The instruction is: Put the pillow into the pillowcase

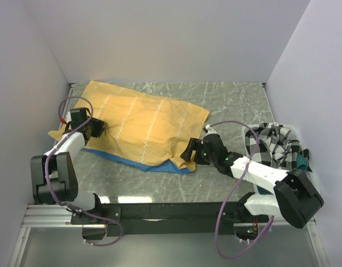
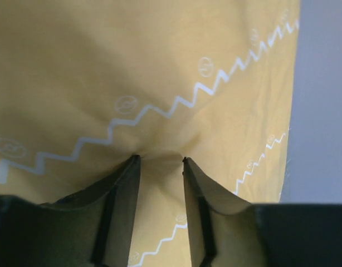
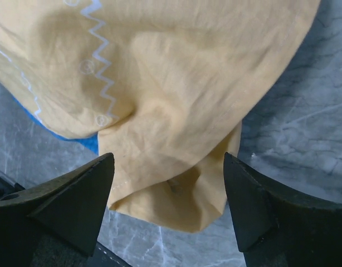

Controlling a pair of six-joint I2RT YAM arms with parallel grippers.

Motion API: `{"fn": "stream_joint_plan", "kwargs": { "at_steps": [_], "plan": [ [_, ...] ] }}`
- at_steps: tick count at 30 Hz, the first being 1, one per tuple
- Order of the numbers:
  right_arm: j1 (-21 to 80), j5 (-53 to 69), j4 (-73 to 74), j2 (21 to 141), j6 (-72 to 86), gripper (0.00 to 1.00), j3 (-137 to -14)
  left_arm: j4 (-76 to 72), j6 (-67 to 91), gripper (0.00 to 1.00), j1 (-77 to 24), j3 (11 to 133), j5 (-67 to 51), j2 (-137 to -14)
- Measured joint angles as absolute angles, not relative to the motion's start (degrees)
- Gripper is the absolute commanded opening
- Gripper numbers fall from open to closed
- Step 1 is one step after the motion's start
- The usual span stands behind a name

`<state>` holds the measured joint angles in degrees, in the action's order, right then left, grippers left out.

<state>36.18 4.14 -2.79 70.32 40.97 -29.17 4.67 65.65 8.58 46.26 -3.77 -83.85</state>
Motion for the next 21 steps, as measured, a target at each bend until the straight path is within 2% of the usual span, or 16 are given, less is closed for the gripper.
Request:
{"fn": "stream_joint_plan", "kwargs": {
  "at_steps": [4, 7, 11, 15, 21],
  "plan": [
    [38.2, 2.5, -3.4, 70.1, 41.6, 0.84, -29.2, 6.6, 62.1, 0.58, 6.3, 48.0, -2.8, -82.0],
    [39.2, 0.4, -3.0, 69.1, 41.9, 0.84, -29.2, 10.7, 57.6, 0.62, 0.2, 51.0, 0.6, -79.0],
    [37.4, -1.8, -2.0, 67.0, 42.2, 0.83, -29.2, 13.6, 51.2, 0.68, -17.2, 55.6, 5.1, -75.0],
    [29.0, 1.3, -1.7, 65.8, 42.3, 0.83, -29.4, 16.1, 45.9, 0.73, -34.1, 57.2, 9.0, -74.1],
    [18.8, 6.3, -0.8, 66.4, 42.3, 0.82, -33.7, 23.1, 40.2, 0.78, -54.0, 65.3, 17.9, -87.3]
  ]
}}
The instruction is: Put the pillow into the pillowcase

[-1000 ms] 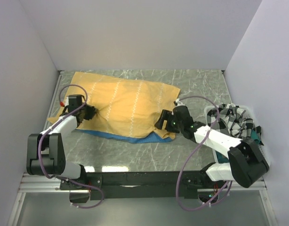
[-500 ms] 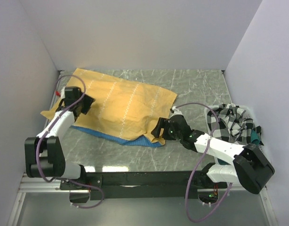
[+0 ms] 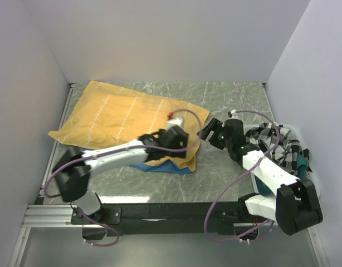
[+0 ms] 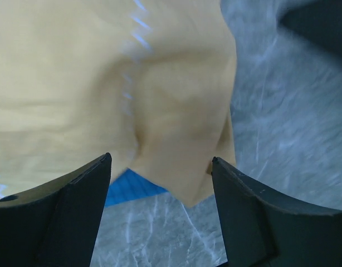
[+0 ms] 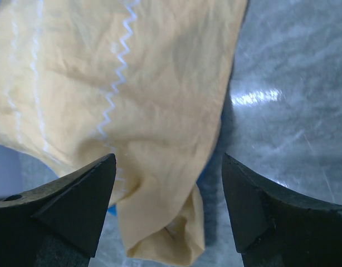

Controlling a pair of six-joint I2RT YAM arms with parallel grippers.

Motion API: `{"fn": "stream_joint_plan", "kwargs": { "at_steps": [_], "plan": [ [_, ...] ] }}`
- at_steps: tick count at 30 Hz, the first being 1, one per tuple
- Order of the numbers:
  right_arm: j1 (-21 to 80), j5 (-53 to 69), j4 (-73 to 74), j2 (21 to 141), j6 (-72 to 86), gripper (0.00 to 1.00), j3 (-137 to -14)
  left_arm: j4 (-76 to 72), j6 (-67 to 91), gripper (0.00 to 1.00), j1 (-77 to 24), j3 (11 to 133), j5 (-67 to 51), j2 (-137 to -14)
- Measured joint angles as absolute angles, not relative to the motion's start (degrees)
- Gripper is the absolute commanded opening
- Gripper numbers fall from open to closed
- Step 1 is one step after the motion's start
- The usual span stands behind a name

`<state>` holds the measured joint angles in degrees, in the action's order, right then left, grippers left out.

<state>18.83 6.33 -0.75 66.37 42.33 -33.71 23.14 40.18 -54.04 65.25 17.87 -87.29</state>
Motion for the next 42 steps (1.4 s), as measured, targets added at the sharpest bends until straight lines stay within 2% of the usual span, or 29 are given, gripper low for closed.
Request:
{"fn": "stream_joint_plan", "kwargs": {
  "at_steps": [4, 9, 12, 13, 15, 16, 21, 22, 23, 24, 26, 28, 31, 38, 42],
  "plan": [
    [15.3, 10.2, -1.3, 68.2, 42.4, 0.82, -35.7, 26.9, 38.1, 0.75, -62.3, 71.0, 23.6, -97.0],
    [13.1, 12.9, -1.4, 70.7, 42.5, 0.82, -35.8, 32.6, 37.5, 0.68, -65.3, 76.2, 30.5, -103.2],
    [12.8, 13.8, -1.5, 71.2, 42.5, 0.82, -35.8, 33.6, 37.2, 0.59, -65.4, 76.5, 32.0, -104.0],
    [12.7, 14.2, -1.5, 71.3, 42.4, 0.82, -35.8, 33.8, 37.1, 0.53, -65.4, 76.5, 32.1, -104.0],
    [12.4, 14.7, -1.7, 71.9, 42.4, 0.82, -35.8, 33.9, 37.0, 0.5, -65.5, 76.5, 31.9, -104.4],
    [12.3, 14.8, -1.7, 72.3, 42.4, 0.82, -35.9, 33.8, 37.0, 0.44, -65.6, 76.5, 31.5, -104.7],
    [11.9, 15.4, -1.8, 74.8, 42.4, 0.82, -37.5, 33.5, 36.7, 0.38, -66.6, 75.7, 27.7, -105.7],
    [11.9, 15.6, -1.9, 75.3, 42.5, 0.82, -37.8, 33.5, 36.7, 0.32, -66.8, 75.4, 27.0, -105.7],
    [11.9, 15.7, -2.0, 75.7, 42.5, 0.82, -38.0, 33.5, 36.7, 0.31, -66.9, 75.2, 26.5, -105.7],
    [11.9, 15.9, -2.0, 76.0, 42.5, 0.82, -38.3, 33.6, 36.8, 0.32, -67.0, 75.0, 26.2, -105.7],
    [11.7, 16.1, -2.3, 76.7, 42.5, 0.82, -38.8, 33.7, 36.8, 0.45, -67.1, 74.6, 25.6, -105.7],
    [11.7, 16.3, -2.6, 77.5, 42.6, 0.82, -39.4, 33.8, 37.0, 0.66, -67.1, 74.2, 24.8, -105.7],
    [11.7, 16.4, -3.1, 78.5, 42.6, 0.82, -39.6, 34.2, 37.3, 0.73, -67.3, 74.2, 24.1, -105.6],
    [11.7, 17.3, -4.0, 79.7, 42.6, 0.82, -39.6, 35.0, 37.7, 0.67, -68.9, 73.5, 23.7, -103.5],
    [11.7, 17.6, -4.4, 79.9, 42.6, 0.82, -39.6, 35.2, 38.4, 0.58, -69.2, 73.8, 24.1, -104.3]
  ]
}}
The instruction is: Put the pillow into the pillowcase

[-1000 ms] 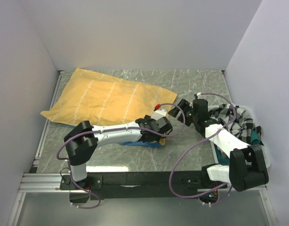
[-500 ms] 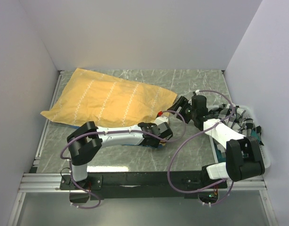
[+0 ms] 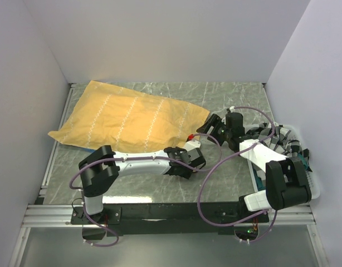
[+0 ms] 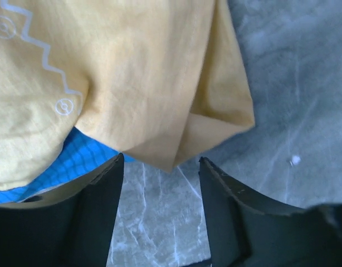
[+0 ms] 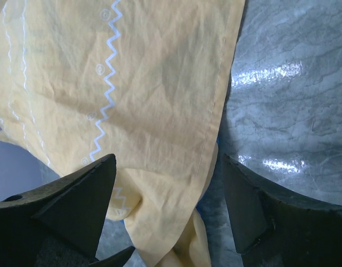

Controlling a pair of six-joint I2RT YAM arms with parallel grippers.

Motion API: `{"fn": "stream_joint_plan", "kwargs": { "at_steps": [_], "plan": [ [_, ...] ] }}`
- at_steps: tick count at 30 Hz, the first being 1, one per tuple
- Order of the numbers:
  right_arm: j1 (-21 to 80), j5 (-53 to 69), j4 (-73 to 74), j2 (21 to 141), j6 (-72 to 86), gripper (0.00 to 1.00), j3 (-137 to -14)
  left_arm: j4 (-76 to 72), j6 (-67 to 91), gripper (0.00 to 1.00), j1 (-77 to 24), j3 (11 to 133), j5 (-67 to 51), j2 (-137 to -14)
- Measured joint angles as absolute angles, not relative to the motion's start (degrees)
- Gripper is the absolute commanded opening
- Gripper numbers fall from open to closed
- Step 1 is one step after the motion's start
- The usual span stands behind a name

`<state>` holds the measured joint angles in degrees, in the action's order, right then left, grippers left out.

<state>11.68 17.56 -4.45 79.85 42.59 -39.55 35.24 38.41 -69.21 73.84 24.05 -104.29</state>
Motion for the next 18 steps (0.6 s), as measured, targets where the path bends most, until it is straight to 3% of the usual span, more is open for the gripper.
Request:
{"fn": "stream_joint_plan", "kwargs": {
  "at_steps": [2, 4, 6, 12, 18],
  "plan": [
    [11.7, 17.7, -4.5, 79.9, 42.6, 0.82, -39.6, 35.5, 38.7, 0.53, -69.2, 74.7, 25.3, -105.6],
    [11.7, 17.7, -4.6, 79.9, 42.6, 0.82, -39.6, 36.4, 39.0, 0.24, -69.2, 76.1, 27.4, -107.3],
    [11.7, 17.7, -4.6, 79.9, 42.5, 0.82, -39.6, 37.7, 39.6, 0.01, -69.2, 77.5, 29.6, -108.8],
    [11.7, 17.6, -4.2, 80.9, 42.1, 0.84, -41.1, 42.3, 40.2, 0.01, -70.8, 80.5, 32.1, -107.0],
    [11.5, 17.6, -4.1, 85.6, 41.6, 0.87, -45.4, 44.3, 43.7, 0.01, -74.8, 78.7, 29.2, -91.3]
  ]
}}
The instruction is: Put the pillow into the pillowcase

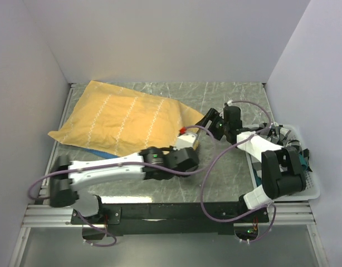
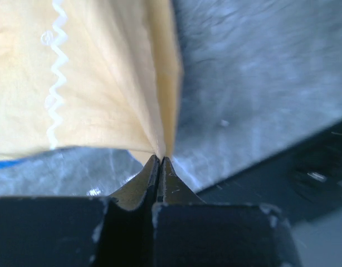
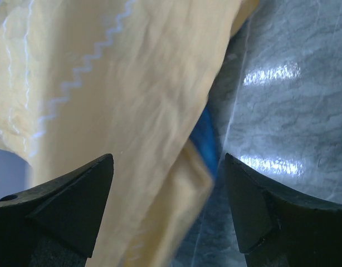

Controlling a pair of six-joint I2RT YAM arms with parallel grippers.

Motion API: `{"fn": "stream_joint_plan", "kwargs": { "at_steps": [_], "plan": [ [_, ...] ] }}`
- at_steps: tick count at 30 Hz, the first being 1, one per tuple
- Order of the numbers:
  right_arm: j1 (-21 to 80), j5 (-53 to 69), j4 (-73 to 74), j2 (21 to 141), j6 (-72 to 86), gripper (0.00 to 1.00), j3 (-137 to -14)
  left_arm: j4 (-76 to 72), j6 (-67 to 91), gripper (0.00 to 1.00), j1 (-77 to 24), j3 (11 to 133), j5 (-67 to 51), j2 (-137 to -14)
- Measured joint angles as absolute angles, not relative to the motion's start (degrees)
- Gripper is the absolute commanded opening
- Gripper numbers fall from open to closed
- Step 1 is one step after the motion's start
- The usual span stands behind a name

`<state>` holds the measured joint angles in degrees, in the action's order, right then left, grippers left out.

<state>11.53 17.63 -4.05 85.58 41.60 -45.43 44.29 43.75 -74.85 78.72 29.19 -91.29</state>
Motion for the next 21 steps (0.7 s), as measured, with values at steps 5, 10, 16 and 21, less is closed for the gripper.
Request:
{"fn": "stream_joint_plan", "kwargs": {
  "at_steps": [5, 10, 16, 21],
  "plan": [
    [10.0, 18.0, -3.8, 90.5, 41.3, 0.89, -48.5, 44.4, 47.9, 0.01, -75.2, 73.6, 27.8, -79.0],
    [8.4, 19.1, -3.8, 96.1, 41.5, 0.89, -51.5, 44.5, 50.8, 0.01, -75.2, 69.1, 26.1, -75.9],
    [8.3, 20.7, -4.2, 100.4, 43.3, 0.87, -54.6, 44.7, 52.1, 0.01, -75.7, 67.5, 24.7, -75.9],
    [8.4, 20.4, -4.6, 104.9, 45.2, 0.81, -59.0, 44.7, 52.4, 0.01, -76.4, 67.5, 24.6, -75.9]
  ]
}}
